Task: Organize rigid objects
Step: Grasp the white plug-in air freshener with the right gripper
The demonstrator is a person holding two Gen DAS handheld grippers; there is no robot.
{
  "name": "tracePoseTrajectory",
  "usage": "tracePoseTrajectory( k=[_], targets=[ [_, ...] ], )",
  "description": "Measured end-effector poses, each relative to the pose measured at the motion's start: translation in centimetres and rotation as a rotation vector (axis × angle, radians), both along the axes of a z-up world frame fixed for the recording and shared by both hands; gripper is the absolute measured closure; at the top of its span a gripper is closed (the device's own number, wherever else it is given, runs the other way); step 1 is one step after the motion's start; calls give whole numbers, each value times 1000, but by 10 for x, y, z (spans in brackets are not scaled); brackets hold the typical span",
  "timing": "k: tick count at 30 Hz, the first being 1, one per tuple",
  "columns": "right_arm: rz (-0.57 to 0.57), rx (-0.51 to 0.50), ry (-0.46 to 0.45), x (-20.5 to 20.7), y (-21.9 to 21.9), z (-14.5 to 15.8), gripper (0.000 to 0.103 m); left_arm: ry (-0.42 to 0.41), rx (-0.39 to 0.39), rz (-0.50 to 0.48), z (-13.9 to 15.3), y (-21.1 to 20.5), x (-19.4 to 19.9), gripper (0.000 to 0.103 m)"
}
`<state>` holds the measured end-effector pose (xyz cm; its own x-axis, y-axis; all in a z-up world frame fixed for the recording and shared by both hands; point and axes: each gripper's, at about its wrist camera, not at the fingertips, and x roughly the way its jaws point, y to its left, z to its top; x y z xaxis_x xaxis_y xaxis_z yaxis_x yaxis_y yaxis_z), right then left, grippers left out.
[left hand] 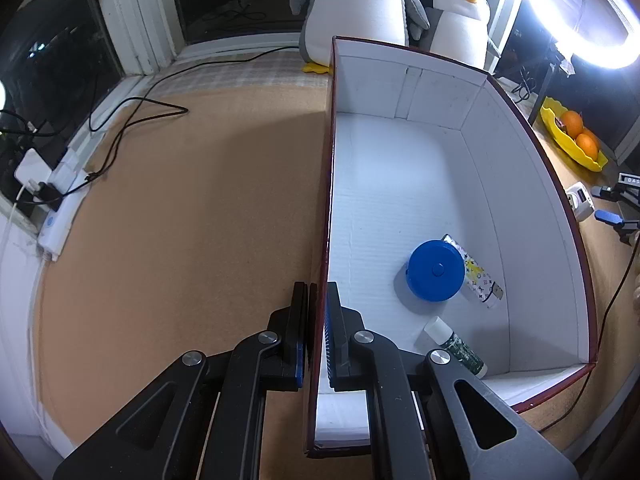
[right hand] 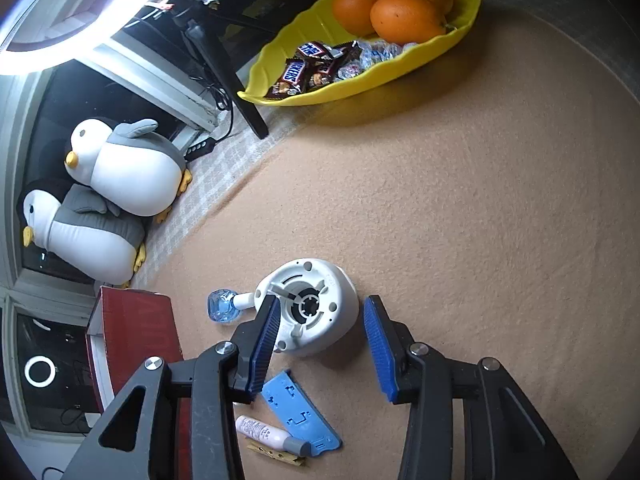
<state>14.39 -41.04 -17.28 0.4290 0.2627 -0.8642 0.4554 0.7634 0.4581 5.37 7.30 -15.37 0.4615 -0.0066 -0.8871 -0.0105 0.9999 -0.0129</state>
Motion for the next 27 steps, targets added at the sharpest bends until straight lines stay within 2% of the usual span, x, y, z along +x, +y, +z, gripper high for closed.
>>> tracePoseTrajectory(
  k=[5,9,14,20,27],
  targets=[
    [7,-22,25,7,2,-8,65,0,0,0,0,0,0,97],
    [12,-6,46,12,4,-18,74,0,-1,0,0,0,0,97],
    [15,-4,47,11,5,-21,79,0,-1,1,0,0,0,97],
    [20,-3,32,7,4,-21,80,-2,0,5,0,1,-1,97],
    [39,-59,4,1,7,-12,81,-1,0,9,-1,3,-3,97]
  ],
)
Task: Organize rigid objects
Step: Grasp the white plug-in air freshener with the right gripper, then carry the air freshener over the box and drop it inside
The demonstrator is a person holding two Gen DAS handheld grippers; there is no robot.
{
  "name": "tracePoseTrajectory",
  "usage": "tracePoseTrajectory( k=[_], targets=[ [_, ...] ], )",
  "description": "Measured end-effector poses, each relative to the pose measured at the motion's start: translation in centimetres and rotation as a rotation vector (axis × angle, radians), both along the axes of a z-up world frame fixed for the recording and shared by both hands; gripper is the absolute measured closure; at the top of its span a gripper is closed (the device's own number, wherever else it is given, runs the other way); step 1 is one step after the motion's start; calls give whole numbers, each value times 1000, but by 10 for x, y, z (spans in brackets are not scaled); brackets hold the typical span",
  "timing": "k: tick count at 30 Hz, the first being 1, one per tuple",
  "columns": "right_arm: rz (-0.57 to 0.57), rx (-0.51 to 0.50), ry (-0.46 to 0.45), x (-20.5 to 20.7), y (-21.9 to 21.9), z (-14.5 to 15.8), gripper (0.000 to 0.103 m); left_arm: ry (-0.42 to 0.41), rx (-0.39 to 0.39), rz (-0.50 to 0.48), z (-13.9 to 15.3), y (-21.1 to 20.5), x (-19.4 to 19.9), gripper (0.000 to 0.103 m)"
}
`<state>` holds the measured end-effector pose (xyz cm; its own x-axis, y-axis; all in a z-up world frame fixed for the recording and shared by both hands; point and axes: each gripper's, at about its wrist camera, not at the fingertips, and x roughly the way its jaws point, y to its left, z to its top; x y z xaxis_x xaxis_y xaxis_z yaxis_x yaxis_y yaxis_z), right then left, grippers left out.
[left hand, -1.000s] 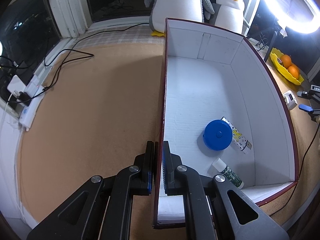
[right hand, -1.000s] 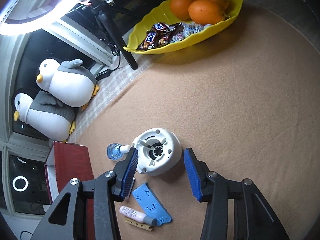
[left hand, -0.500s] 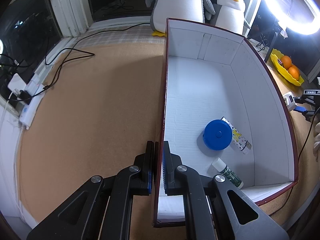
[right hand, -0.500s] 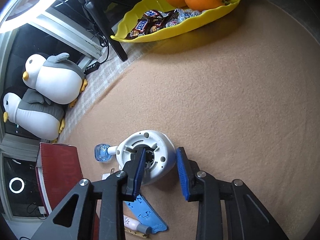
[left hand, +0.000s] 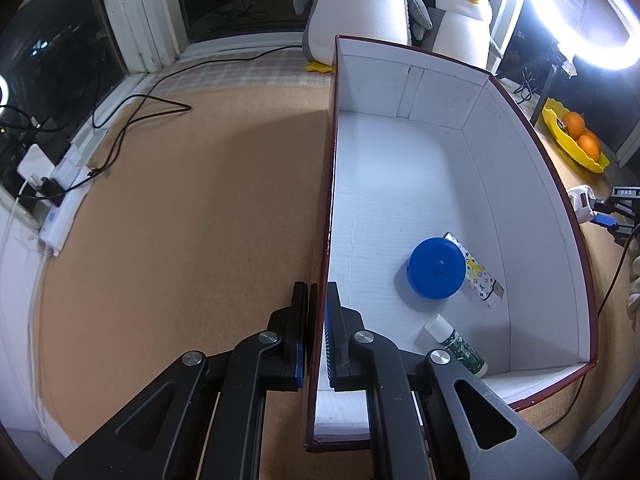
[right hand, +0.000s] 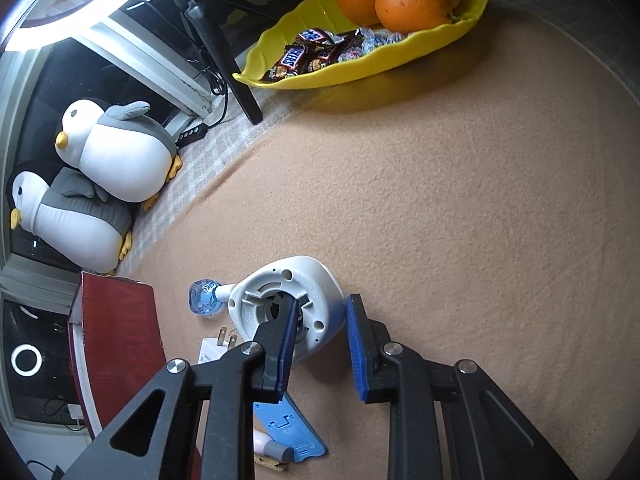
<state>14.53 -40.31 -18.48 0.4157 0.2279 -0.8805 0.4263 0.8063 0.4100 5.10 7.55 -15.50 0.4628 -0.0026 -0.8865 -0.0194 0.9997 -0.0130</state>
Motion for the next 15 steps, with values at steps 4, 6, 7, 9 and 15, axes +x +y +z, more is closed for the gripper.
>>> tracePoseTrajectory(
  k=[4,6,7,9,15],
  targets=[
    [8,-39,-23,-3,0,6,81,0,0,0,0,0,-1,97],
    [15,-61,-29,-5,-1,9,81,0,-1,0,0,0,-1,97],
    [18,-74,-33,-6,-1,12,81,-1,0,0,0,0,-1,97],
    [25,-91,-47,-9,0,18,81,-1,0,1,-1,0,-1,97],
    [82,-131,-113,-20,15,48,81,-3,-2,6,-2,1,-2,97]
  ],
)
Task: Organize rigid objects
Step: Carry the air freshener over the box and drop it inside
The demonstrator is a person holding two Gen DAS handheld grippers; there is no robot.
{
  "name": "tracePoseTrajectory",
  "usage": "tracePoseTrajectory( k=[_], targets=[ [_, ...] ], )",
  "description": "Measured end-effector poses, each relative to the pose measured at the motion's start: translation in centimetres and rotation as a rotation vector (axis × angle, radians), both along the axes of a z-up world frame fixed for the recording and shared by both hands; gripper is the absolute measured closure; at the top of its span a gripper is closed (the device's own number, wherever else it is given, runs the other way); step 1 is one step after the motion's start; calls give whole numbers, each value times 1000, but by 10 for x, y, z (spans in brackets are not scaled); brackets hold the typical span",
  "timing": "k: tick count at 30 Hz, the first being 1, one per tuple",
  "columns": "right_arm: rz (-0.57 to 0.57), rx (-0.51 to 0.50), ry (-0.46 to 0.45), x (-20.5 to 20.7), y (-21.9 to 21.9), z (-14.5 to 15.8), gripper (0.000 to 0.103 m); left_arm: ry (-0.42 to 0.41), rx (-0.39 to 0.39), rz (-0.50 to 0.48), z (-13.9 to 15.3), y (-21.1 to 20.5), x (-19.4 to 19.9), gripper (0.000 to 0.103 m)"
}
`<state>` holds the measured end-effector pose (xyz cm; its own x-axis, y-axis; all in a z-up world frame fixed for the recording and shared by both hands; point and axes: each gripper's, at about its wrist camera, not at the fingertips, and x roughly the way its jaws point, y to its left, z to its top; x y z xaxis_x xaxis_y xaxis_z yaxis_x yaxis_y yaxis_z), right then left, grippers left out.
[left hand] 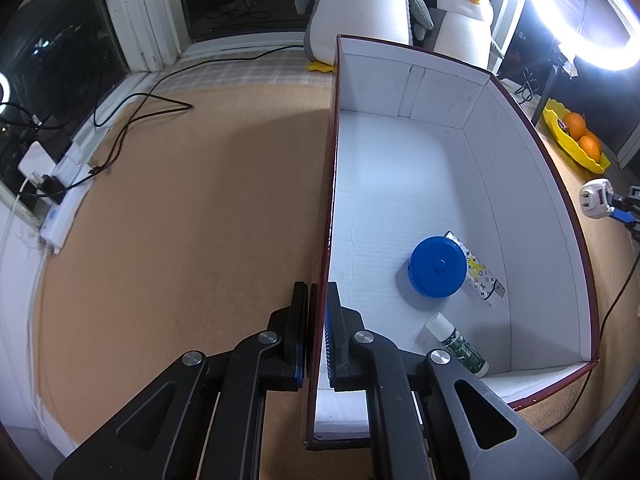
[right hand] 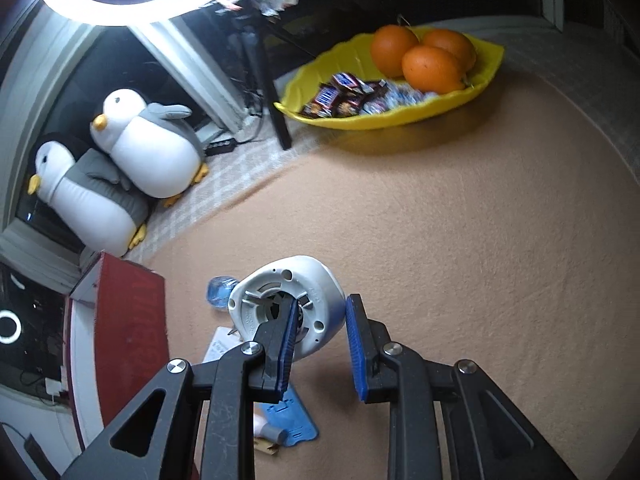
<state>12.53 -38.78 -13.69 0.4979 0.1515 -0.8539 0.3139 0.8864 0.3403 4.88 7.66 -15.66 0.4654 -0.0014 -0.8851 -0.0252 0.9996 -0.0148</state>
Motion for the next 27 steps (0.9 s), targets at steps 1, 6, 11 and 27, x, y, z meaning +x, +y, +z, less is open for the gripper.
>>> tracePoseTrajectory(
  k=[1,6,11,27],
  targets=[
    [13,-8,-10,-1,5,4,81,0,-1,3,-1,0,0,97],
    [86,-22,-65,-6,31,30,81,-7,-8,18,-1,1,-2,97],
    [155,-12,-109,-8,61,49,81,-15,-12,33,-1,1,-3,97],
    [511,-68,-201,-19,181,83,81,-27,-37,111,-4,6,-8,97]
  ],
)
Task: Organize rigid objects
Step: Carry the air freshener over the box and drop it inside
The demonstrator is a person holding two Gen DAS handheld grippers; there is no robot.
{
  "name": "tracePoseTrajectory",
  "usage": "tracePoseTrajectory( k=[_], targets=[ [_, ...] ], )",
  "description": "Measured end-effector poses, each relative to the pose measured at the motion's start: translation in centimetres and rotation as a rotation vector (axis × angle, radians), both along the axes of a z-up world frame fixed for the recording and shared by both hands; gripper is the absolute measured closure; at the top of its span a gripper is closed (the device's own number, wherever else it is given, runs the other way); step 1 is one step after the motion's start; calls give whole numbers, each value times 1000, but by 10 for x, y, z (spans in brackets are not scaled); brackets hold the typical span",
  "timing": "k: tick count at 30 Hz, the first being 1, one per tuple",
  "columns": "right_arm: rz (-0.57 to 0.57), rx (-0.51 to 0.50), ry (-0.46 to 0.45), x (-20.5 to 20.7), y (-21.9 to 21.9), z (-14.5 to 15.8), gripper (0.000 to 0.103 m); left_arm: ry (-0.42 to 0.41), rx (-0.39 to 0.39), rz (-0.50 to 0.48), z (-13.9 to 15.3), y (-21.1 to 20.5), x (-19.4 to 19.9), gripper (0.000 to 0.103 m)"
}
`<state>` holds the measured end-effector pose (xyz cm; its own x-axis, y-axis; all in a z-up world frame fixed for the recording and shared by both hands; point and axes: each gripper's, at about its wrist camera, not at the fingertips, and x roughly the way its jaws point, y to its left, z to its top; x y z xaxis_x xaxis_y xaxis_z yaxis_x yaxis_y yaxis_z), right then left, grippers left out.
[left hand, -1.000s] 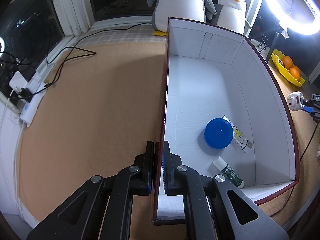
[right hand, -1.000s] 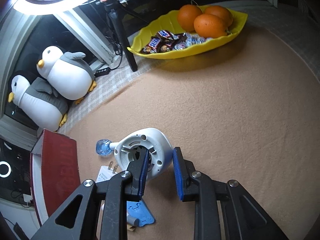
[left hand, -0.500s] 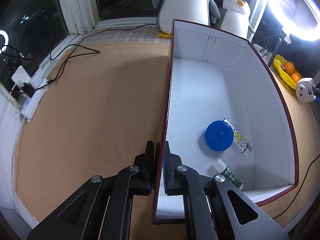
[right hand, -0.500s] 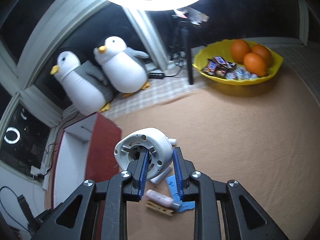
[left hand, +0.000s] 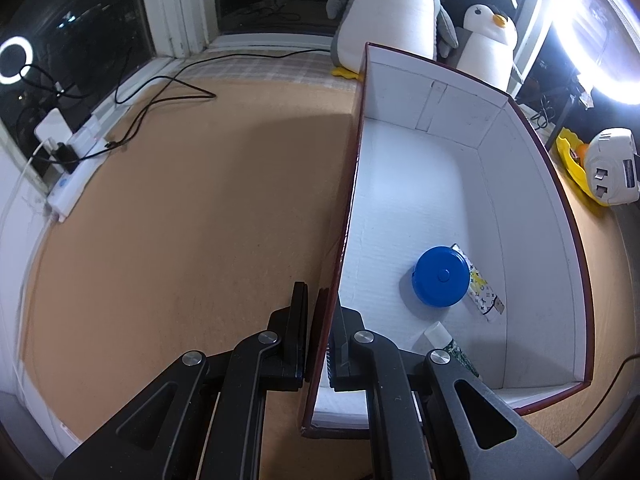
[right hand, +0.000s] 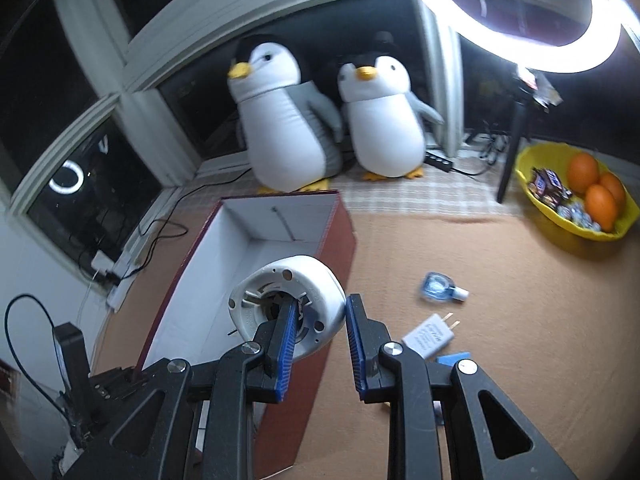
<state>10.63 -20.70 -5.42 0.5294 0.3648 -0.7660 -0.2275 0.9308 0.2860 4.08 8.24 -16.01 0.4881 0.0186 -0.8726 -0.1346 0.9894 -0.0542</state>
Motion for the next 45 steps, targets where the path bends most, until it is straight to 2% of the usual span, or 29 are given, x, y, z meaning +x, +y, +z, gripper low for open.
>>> tracePoseTrajectory(
  k=[13,28,36,37,38,39,41,45],
  targets=[
    [191,-82,-9,-4,67,-15,81,-9,7,35,4,-1,-5,97],
    [238,-241,7,15,110,-50,81,-11,8,41,6,-2,-7,97],
    [247,-265,16,21,118,-54,80,-12,4,41,6,-2,-8,97],
    [244,-259,19,21,118,-53,79,-12,4,41,6,-2,-8,97],
    [240,-253,16,22,117,-53,74,-12,4,41,6,-2,-7,97],
    [239,-250,11,22,117,-51,61,-12,3,41,6,-2,-7,97],
    [234,-239,-9,20,114,-47,47,-12,2,41,6,-2,-7,97],
    [232,-235,-25,17,110,-41,46,-13,2,40,5,-3,-7,97]
  ],
)
